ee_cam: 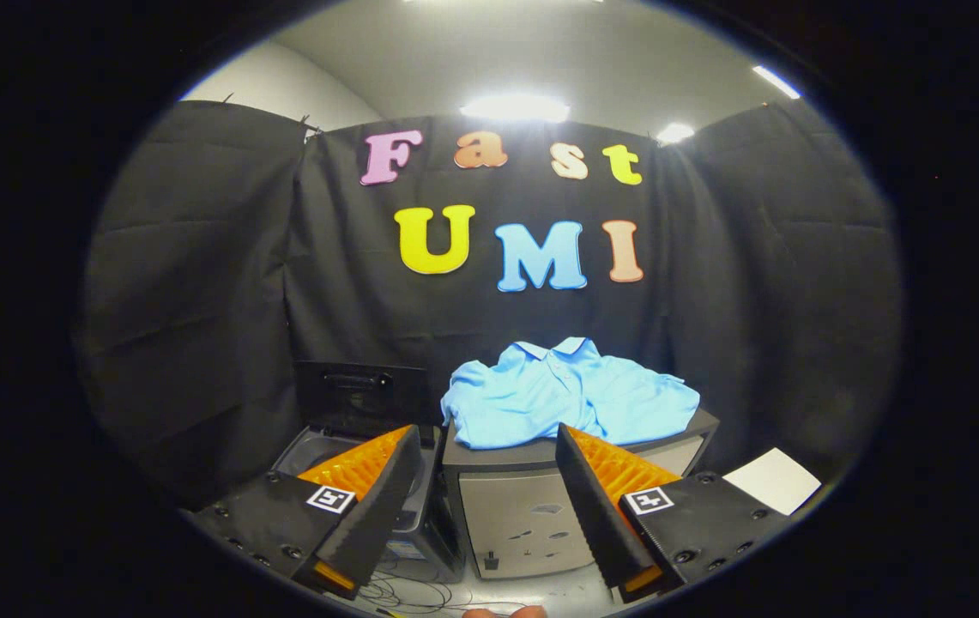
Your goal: Put the clothes into the washing machine and then close the washing machine lid.
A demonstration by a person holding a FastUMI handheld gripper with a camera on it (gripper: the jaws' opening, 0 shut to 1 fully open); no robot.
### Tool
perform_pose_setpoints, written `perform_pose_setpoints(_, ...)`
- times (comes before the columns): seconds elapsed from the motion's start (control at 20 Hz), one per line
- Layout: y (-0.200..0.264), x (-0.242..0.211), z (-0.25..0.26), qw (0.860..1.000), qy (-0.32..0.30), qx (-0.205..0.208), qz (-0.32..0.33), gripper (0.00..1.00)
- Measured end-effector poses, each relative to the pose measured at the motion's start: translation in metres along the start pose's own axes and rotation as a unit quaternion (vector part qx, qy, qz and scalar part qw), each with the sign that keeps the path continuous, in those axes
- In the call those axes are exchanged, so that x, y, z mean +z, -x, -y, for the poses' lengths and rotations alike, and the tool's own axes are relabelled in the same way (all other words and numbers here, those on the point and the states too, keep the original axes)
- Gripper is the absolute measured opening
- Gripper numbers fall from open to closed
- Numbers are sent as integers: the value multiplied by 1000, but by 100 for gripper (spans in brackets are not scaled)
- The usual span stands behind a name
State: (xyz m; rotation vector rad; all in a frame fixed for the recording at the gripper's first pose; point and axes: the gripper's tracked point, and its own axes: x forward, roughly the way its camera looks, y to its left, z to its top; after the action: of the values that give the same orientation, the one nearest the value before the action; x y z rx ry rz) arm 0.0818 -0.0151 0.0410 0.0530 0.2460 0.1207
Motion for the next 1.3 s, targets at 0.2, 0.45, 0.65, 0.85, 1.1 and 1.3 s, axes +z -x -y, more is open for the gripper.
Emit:
perform_pose_setpoints(0.2, -51, 30, 28, 1000, 5, -8, -11, 98)
perform_pose_setpoints(0.45, -112, 32, 49, 998, 20, -1, -67, 98)
perform_pose_setpoints(0.65, -152, 33, 47, 995, -1, 19, -95, 97)
perform_pose_setpoints(0.85, -189, 29, 57, 994, 42, -3, -102, 97)
perform_pose_setpoints(1.1, -229, 18, 74, 991, 57, -23, -121, 98)
perform_pose_setpoints(1.3, -252, 3, 101, 985, 67, -46, -150, 98)
